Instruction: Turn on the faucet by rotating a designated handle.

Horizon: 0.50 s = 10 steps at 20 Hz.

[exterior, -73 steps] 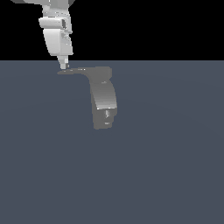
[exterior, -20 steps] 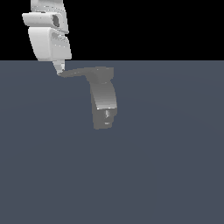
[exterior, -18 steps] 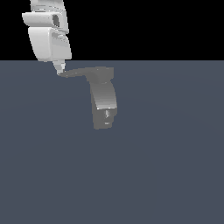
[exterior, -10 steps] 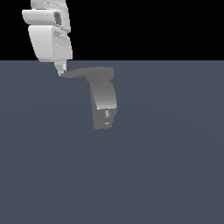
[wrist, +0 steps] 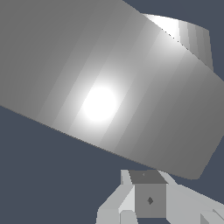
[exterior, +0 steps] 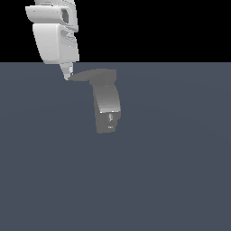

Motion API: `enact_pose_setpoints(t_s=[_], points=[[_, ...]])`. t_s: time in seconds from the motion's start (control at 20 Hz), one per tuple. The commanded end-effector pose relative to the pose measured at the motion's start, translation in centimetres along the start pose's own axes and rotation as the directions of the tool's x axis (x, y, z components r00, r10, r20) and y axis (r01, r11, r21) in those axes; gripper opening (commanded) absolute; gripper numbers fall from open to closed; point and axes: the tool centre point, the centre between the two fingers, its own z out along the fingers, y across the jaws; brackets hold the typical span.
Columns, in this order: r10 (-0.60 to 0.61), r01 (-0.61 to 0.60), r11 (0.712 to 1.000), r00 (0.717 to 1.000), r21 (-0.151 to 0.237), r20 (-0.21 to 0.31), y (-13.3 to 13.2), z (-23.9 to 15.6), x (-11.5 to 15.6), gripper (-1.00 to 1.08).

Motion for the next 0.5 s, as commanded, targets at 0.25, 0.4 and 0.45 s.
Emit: enact_pose_setpoints(t_s=[0.25,0.4,0.45], points=[[0.01,-0.01,1.0,1.0,-0.005,-0.003,1.9,0.1,2.2,-1.0],[0.01,-0.01,1.0,1.0,-0.006,-0.003,2.6,0.1,2.8,-1.0],[0.01,-0.01,1.0,1.0,-0.006,-0.003,2.8,0.1,3.0,-1.0]])
